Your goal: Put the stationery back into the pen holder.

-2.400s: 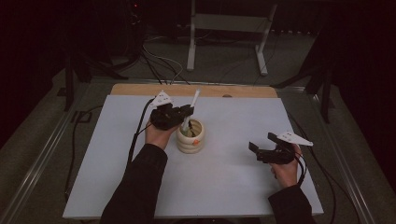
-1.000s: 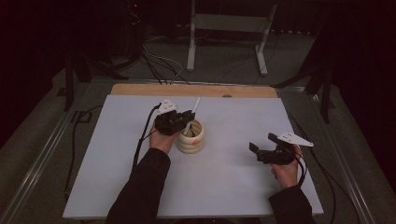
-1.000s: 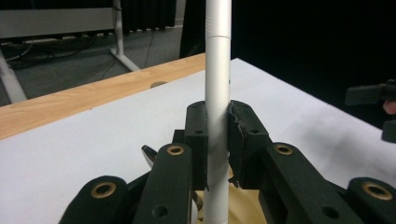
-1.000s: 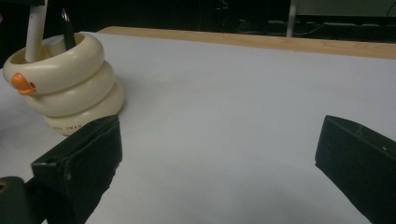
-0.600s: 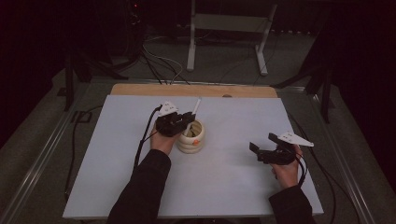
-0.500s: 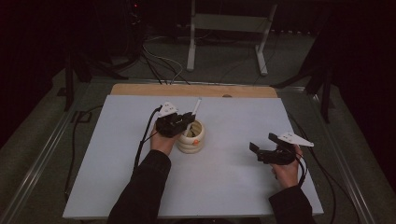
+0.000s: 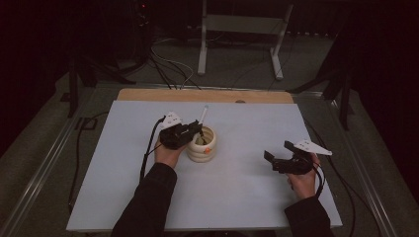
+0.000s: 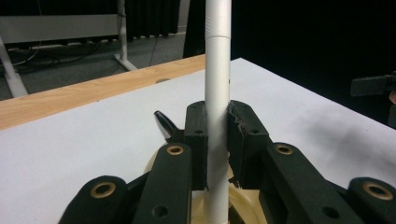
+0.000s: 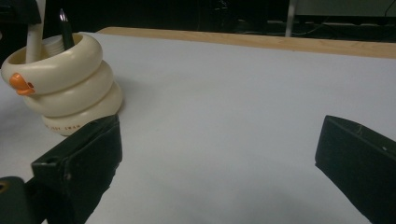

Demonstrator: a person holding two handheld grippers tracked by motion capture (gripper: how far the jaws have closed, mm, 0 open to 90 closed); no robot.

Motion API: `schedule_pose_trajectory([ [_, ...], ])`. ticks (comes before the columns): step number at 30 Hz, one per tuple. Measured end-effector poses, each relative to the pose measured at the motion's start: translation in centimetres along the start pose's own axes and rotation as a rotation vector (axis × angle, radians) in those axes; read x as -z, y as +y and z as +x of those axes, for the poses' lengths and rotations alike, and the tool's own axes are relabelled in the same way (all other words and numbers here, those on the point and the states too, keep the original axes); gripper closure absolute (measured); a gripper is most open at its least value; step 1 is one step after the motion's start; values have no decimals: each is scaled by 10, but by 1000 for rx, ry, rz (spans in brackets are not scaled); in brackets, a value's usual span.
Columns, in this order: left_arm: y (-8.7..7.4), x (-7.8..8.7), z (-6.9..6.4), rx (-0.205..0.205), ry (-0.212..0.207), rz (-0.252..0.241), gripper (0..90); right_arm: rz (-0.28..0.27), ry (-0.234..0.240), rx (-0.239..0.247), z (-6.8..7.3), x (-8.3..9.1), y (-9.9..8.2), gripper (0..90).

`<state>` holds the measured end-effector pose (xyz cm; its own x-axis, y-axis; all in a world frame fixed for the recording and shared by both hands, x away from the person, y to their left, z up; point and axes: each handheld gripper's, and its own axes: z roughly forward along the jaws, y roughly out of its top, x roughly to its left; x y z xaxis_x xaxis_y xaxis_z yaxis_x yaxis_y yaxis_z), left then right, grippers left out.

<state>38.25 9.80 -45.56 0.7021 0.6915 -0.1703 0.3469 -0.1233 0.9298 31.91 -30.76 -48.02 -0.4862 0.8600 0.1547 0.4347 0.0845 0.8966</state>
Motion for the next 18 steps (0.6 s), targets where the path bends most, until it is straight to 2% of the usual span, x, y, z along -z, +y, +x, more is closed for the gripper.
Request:
schedule_pose_trajectory([
  [10, -1, 14, 4, 7, -4, -25, 787, -1, -1, -1, 0, 0, 0, 8],
  [13, -3, 18, 6, 4, 7, -19, 787, -1, -1, 2, 0, 0, 0, 8],
  [18, -13, 21, 11, 21, 8, -1, 785, -1, -1, 3, 0, 0, 0, 8],
])
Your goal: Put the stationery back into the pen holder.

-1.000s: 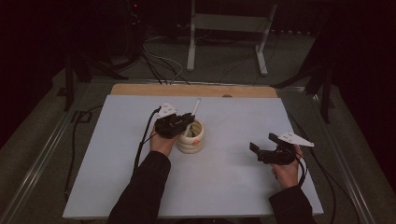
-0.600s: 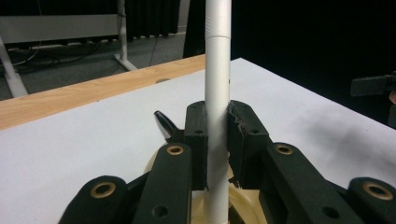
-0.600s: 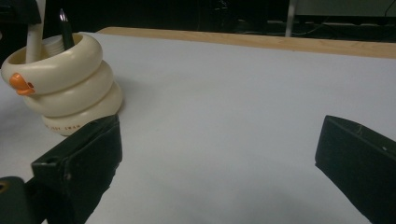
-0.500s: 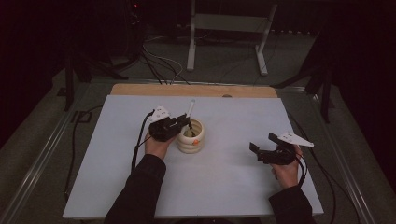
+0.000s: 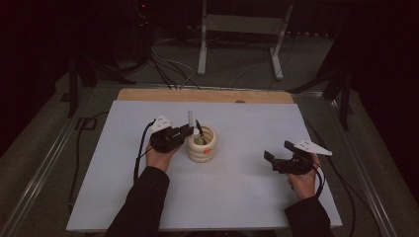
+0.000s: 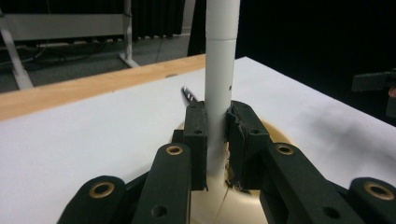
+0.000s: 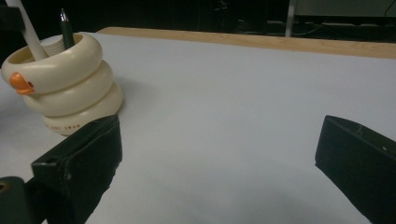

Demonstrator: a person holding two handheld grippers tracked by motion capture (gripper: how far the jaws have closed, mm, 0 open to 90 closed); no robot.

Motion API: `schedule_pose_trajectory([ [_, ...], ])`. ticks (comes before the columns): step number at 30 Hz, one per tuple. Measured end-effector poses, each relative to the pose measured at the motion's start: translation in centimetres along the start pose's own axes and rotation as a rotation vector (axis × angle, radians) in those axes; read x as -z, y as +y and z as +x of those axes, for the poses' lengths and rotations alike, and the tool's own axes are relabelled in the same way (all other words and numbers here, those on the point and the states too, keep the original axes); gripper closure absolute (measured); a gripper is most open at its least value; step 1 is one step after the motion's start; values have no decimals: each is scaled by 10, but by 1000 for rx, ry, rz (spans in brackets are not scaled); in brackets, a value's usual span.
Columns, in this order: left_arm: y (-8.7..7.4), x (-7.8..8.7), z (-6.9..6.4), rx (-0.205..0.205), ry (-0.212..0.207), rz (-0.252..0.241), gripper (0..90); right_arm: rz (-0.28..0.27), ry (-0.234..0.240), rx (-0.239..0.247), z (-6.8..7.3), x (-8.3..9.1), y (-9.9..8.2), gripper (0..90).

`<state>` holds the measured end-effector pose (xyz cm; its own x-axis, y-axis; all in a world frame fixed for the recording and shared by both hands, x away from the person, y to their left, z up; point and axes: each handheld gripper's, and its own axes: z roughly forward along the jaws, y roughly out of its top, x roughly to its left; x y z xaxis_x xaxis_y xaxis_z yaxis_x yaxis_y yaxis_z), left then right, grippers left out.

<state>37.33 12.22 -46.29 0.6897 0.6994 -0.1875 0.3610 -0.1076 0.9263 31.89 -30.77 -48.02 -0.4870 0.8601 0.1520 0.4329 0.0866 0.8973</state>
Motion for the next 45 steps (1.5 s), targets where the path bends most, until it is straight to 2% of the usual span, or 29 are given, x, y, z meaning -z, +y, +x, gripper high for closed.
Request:
schedule_pose_trajectory([
  [9, -5, -4, 1, 7, 0, 32, 785, 1, 0, 0, 0, 0, 0, 8],
  [12, -6, -5, 3, 30, -6, 34, 778, 2, 0, 0, 0, 0, 0, 8],
  [13, -6, -5, 4, 47, -18, 28, 734, 3, 1, -1, 1, 0, 0, 8],
  [14, -6, -5, 6, 72, -29, 22, 633, 4, 2, 1, 1, 0, 0, 8],
  [17, -5, -7, 6, 90, 17, 32, 331, 3, 2, 1, 1, 0, 0, 8],
  [19, -5, -8, 7, 102, 33, 44, 231, 3, 2, 0, 1, 0, 0, 8],
  [22, -6, -8, 7, 108, 56, 55, 160, 4, 3, -1, 1, -1, 0, 8],
  [27, -6, -8, 9, 108, 54, 67, 71, 5, 3, -1, 1, -1, 0, 8],
  [33, -5, -4, 14, 111, 71, 70, 12, 4, 3, 1, 1, 0, 0, 8],
  [40, 0, 8, 19, 104, 105, 66, 9, 5, 3, 0, 1, -1, 0, 8],
  [45, 2, 17, 22, 79, 138, 76, 9, 5, 4, 3, 2, -1, 0, 8],
])
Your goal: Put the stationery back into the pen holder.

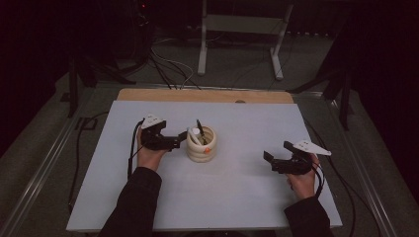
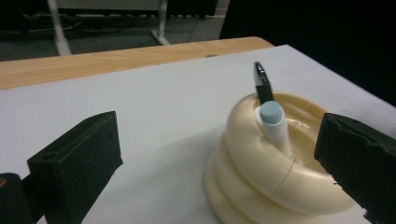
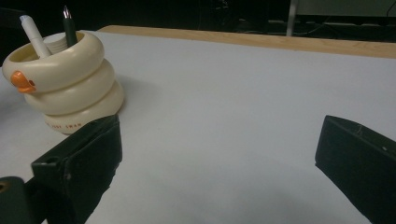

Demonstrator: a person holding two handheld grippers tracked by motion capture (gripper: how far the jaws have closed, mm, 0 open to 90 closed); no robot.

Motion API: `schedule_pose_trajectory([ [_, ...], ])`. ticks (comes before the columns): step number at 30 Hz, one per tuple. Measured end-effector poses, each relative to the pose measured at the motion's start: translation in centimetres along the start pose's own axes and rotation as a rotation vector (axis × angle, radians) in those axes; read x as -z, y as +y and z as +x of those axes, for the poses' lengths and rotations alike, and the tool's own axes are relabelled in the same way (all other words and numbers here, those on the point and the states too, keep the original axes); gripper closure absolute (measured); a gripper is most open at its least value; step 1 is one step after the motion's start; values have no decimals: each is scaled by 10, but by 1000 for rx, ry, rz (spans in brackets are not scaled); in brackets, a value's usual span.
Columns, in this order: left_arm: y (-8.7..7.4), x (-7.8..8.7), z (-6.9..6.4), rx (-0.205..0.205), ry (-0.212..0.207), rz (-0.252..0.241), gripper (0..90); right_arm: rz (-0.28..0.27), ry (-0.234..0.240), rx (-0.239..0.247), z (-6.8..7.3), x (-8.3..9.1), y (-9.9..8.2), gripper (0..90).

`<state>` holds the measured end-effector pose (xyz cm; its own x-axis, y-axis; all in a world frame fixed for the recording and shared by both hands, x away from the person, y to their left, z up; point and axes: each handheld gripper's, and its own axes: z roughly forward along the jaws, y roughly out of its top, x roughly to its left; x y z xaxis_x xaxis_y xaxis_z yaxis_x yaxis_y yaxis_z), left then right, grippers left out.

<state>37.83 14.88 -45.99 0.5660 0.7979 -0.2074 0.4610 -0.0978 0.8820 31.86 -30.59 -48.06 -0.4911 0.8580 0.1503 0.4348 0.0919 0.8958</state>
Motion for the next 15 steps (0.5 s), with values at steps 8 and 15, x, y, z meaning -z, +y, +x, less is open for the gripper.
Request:
schedule_pose_trajectory([
  [8, 0, 16, 4, -64, 71, 35, 9, -1, 0, 0, 0, 0, 0, 8],
  [15, -10, 36, 13, -93, 122, 37, 5, -5, 2, 6, 1, 2, -1, 8],
])
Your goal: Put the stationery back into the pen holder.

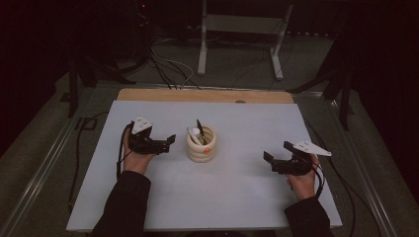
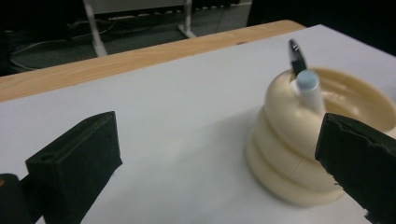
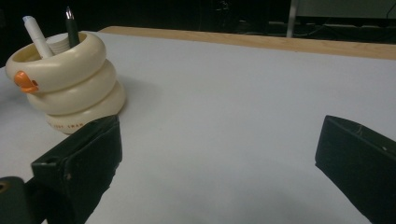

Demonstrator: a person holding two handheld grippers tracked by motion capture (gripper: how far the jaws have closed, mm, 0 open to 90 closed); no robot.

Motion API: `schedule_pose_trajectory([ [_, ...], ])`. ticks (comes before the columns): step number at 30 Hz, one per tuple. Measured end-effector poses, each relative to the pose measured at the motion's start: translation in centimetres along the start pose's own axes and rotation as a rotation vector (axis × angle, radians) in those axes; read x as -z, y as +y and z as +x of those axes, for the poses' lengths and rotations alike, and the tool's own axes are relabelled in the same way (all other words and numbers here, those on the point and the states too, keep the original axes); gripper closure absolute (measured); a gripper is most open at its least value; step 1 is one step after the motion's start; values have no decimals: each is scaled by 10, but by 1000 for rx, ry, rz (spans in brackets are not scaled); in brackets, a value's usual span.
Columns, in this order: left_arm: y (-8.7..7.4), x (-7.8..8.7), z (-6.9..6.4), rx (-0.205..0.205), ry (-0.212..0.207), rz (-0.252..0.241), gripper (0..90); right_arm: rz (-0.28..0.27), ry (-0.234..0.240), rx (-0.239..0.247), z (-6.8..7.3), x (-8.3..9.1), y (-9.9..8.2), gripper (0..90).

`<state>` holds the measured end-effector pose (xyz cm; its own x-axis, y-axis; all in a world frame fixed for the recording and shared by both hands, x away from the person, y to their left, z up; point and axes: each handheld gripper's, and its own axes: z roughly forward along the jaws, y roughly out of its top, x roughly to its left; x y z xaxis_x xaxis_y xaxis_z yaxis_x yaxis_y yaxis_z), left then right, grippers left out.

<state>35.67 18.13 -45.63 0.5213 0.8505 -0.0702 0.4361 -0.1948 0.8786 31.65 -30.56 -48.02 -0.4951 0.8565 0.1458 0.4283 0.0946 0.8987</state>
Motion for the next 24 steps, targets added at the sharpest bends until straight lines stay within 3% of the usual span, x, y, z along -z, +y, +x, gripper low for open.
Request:
schedule_pose_trajectory([
  [9, -24, 28, 16, -6, 44, -6, 5, -13, 14, 1, 6, 3, -1, 8],
  [17, -44, 58, 29, -2, 77, -59, 5, -33, 19, -5, 11, 6, -1, 8],
  [24, -52, 75, 34, 20, 98, -115, 5, -48, 13, 3, 13, 9, -1, 8],
])
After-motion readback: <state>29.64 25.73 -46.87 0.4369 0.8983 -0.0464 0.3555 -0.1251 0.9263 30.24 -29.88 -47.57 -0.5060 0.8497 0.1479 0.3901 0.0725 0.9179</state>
